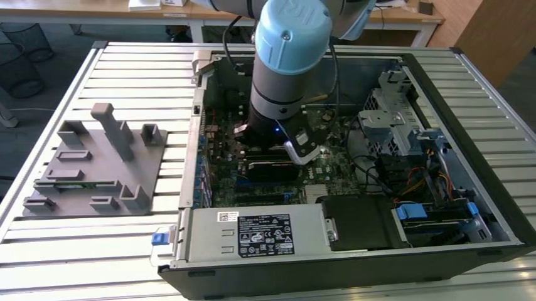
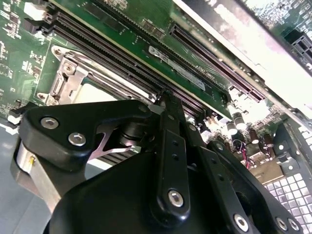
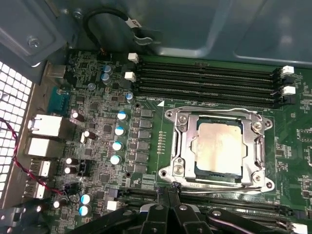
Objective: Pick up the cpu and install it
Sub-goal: 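Install the second cpu locking lever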
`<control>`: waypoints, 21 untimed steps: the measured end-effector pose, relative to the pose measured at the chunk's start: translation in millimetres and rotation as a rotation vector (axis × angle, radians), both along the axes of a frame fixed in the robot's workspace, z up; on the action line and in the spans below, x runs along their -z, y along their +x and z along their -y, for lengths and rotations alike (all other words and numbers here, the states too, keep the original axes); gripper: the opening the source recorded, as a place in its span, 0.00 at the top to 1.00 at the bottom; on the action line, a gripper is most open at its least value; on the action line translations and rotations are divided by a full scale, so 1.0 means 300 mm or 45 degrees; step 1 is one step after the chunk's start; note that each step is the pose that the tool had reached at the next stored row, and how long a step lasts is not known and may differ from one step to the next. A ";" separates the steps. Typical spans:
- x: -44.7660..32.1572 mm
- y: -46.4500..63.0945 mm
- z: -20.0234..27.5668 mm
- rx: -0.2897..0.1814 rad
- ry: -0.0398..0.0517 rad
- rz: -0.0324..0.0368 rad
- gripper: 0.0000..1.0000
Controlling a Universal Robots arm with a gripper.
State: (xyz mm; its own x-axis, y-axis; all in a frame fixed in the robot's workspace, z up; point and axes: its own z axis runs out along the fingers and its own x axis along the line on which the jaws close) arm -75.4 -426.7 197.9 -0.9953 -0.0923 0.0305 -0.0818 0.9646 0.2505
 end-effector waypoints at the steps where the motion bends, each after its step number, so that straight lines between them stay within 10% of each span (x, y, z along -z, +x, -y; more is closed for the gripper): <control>1: 0.002 0.000 0.000 0.001 0.002 0.0002 0.89; 21: 0.020 -0.002 0.000 0.016 0.048 -0.0001 0.89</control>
